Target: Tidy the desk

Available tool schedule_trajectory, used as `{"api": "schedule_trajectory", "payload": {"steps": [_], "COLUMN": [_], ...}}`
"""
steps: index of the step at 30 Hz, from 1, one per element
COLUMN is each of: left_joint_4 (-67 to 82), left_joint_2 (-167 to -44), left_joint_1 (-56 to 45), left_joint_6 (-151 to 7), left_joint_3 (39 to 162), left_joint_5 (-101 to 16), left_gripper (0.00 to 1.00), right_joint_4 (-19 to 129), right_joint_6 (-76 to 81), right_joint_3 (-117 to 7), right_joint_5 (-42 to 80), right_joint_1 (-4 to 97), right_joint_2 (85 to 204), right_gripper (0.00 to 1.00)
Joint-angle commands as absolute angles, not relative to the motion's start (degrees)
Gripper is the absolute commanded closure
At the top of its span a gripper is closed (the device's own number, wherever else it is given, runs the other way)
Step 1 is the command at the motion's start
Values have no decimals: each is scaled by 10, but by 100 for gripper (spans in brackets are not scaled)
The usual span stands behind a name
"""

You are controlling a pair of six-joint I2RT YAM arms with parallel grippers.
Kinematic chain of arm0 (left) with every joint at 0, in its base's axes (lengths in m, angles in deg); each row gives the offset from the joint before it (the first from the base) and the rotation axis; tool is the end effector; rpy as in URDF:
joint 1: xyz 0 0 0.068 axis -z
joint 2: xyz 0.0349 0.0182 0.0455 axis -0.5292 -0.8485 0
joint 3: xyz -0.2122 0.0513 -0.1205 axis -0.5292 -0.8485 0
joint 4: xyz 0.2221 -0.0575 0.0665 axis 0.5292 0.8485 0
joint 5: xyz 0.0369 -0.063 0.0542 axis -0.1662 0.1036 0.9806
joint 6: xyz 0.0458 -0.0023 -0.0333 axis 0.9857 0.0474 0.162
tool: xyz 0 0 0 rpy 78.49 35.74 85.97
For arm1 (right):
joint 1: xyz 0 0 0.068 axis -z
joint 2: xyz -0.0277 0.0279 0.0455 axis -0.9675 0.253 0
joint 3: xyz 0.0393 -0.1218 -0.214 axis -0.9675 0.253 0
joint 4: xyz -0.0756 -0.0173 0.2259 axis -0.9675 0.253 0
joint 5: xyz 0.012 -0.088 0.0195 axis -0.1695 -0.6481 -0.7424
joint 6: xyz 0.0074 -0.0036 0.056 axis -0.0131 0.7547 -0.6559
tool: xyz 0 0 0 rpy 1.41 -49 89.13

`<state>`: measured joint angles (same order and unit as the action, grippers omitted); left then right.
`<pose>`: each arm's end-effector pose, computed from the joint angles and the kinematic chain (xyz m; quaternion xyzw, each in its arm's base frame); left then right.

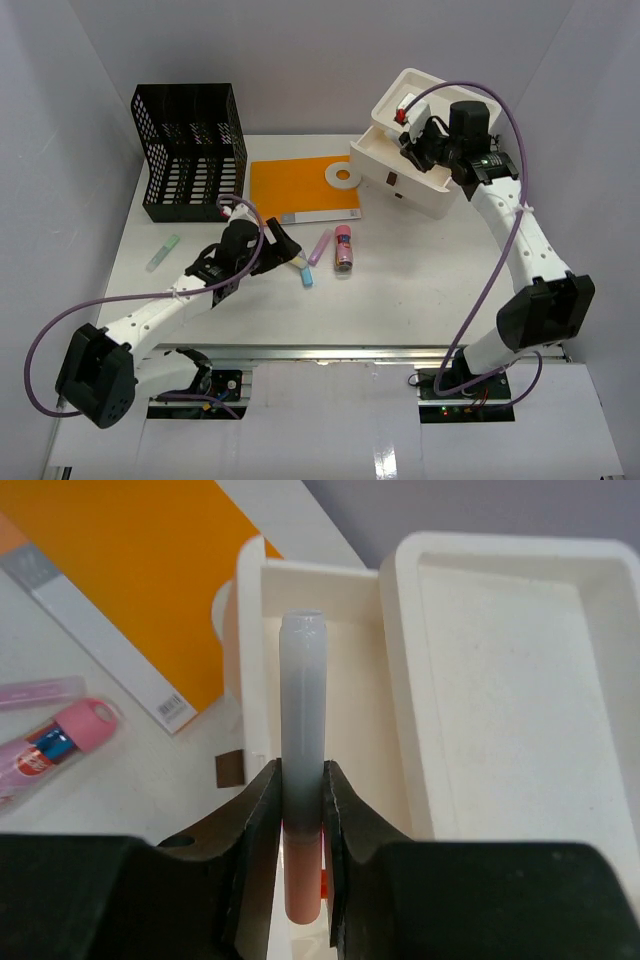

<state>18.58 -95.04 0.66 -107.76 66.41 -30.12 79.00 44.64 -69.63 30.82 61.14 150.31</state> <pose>0.1987 -0.1238 0.2174 -0.1325 0.8804 -0.2687 0.3677 0.3151 0.0930 0.3836 -0.4271 0.7018 0.0328 0.5691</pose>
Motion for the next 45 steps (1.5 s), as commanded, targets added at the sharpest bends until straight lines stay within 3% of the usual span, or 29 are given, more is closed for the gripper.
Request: {"api": "schedule_trajectory", "payload": {"steps": [1,4,9,10,13,18,22,29,34,40,45], "left_joint_4": [200,214,266,274,297,347,383,396,403,404,404], "left_joint_2": [-987,-1017,-1100,-1106,-1139,-1177,-1222,-1267,-1302,-1330,-1333], "left_joint_1": [-46,-56,-60,-60,-60,-60,-60,-60,-60,-59,-58], "left_joint_6": [-1146,-1149,-1153,-1154,-1157,-1161,-1170,-1183,-1197,-1208,-1208], "left_joint_3": [699,725,785,791,815,846,877,917,934,941,942], "left_joint_5": [-366,-361,-360,-360,-355,-326,-320,-324,-325,-323,-328], "left_gripper": [8,9,11,11,15,23,25,27,35,38,54], "right_joint_4": [742,740,742,742,743,762,753,677,677,677,677], "right_joint_6": [469,476,470,466,443,416,410,386,389,393,393], "right_joint_3": [-720,-726,-715,-713,-699,-619,-472,-266,-239,-224,-222], "right_joint_5": [254,247,256,259,268,376,521,589,612,616,620], "right_joint_1": [629,635,644,644,646,656,657,662,674,678,680], "right_joint_2": [1539,1556,1552,1548,1516,1391,1296,1188,1163,1146,1145], "right_gripper": [89,84,22,15,7,4,3,3,3,2,2]}}
